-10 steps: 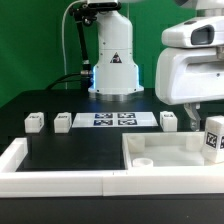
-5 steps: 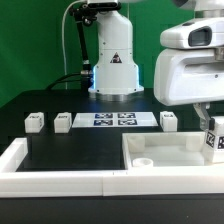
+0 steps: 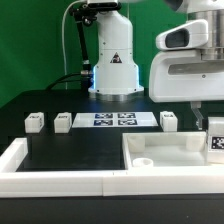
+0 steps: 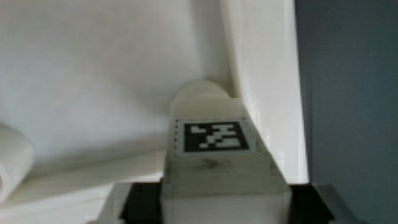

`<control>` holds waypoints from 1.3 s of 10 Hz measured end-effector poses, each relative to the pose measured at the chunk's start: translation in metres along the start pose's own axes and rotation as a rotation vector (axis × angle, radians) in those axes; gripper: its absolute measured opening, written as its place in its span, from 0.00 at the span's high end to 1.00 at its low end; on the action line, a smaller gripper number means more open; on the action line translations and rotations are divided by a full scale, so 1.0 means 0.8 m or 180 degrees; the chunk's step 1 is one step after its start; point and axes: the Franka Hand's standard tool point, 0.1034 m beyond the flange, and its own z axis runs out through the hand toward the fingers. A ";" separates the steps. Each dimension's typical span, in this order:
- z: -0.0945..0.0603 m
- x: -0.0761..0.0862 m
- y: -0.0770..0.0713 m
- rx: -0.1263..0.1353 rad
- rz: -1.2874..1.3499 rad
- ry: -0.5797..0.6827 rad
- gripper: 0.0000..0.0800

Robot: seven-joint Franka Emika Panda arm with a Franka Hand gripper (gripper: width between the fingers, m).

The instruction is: Assemble square table

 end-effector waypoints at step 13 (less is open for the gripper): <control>0.002 -0.004 -0.006 -0.0065 0.1959 0.0048 0.21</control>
Offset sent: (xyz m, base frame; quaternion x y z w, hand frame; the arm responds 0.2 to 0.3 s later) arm -0.0024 0.0070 -0.0086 -0.0246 -0.0105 0.3110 0.9500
